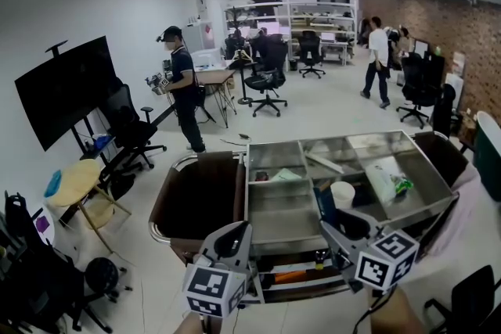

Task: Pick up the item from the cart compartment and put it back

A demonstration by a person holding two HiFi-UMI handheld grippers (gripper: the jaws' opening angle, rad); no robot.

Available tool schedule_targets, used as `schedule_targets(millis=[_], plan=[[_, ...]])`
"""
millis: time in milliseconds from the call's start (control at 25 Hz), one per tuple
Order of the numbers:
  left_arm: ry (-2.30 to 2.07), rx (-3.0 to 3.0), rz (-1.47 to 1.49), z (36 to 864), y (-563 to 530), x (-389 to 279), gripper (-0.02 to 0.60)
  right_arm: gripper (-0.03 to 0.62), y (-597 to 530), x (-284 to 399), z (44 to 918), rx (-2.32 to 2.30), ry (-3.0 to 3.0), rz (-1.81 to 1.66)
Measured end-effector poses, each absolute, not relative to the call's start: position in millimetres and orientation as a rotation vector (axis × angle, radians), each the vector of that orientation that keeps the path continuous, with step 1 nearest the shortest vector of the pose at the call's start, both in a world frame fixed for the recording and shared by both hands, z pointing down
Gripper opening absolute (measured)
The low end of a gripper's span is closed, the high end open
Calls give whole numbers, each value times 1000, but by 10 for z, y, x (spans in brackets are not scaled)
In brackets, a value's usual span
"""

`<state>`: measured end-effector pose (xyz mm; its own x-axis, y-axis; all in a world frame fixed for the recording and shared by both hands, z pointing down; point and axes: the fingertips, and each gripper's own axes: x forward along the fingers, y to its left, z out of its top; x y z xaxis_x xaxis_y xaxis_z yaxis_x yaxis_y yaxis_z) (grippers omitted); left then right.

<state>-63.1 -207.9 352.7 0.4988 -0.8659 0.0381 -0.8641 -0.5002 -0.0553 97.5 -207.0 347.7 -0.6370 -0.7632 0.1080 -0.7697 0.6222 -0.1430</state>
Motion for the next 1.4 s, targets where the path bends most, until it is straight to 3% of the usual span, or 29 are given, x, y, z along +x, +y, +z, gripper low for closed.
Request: schedule_targets(millis=[720, 1400], plan=[[1557, -2698, -120, 3564, -2176, -658, 0, 193, -2258, 875, 3465, 1311, -2789, 252], [1579, -2681, -114, 3616, -2484, -746, 0, 195, -3185, 494, 3726, 1268, -2646, 187]])
